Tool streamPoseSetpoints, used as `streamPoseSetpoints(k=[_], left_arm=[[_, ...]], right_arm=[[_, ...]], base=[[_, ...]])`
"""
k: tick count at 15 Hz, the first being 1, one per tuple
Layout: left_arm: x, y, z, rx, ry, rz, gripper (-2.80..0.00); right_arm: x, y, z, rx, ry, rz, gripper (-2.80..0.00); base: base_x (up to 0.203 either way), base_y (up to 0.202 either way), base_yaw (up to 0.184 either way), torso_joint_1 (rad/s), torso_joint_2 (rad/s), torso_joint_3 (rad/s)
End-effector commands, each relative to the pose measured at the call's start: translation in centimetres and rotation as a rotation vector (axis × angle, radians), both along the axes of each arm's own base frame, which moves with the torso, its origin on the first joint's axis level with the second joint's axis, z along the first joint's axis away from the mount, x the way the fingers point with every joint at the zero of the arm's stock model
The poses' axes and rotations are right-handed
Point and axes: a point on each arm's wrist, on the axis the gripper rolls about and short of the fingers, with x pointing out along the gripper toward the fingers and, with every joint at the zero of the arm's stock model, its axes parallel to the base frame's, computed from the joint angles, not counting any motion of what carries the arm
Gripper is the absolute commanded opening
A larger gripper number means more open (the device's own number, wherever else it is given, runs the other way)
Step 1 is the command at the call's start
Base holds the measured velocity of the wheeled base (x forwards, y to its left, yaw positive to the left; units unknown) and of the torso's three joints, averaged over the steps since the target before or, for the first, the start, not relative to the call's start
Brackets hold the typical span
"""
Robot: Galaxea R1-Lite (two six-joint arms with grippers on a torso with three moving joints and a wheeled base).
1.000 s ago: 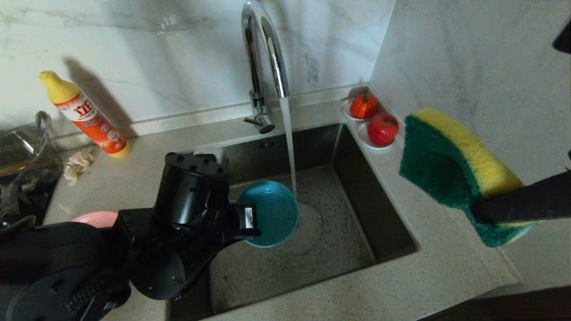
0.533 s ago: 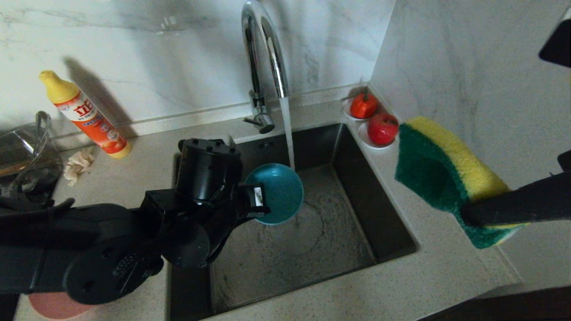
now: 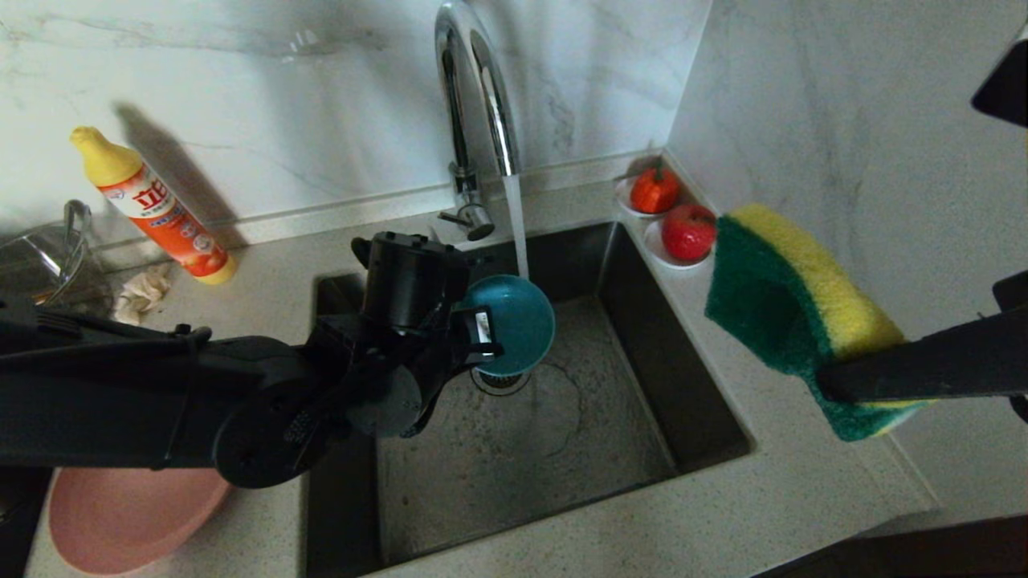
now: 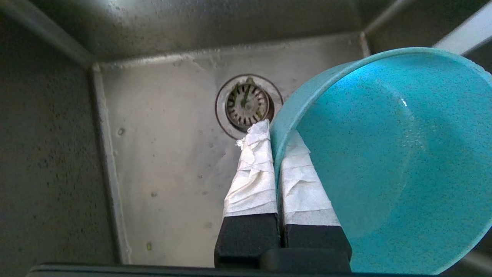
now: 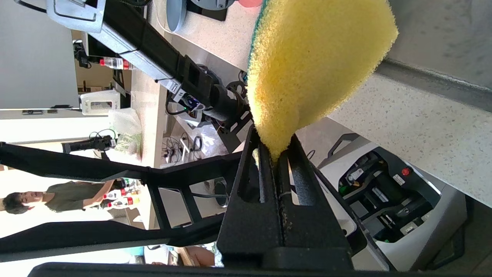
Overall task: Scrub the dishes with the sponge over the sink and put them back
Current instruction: Rinse the bowl
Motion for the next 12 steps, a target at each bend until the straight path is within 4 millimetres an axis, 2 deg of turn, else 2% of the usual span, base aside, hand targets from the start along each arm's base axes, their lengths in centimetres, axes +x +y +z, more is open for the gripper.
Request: streamPoseSetpoints(k=[1,9,12], left_arm=[[0.6,0.3,0.3,-0.01,-0.012,0.021,-2.8],[2.7,0.2,1.0,-0.052,-0.042,0.059,-2.8],[2.9,0.1,1.1,-0.057,-0.042,0.061,-2.8]], right_arm=[[-0.3,-0.2,0.0,0.003,0.003,0.002,-2.8],[0.0,0.0,-0.7,-0.014,0.019,0.001,-2.8],[0.0,0.0,-0.7,-0.015,0.02,0.001,-2.8]], base=[[0.0,0.0,0.0,0.0,0.0,0.0],[0.0,0.0,0.0,0.0,0.0,0.0],[0.0,0.0,0.0,0.0,0.0,0.0]])
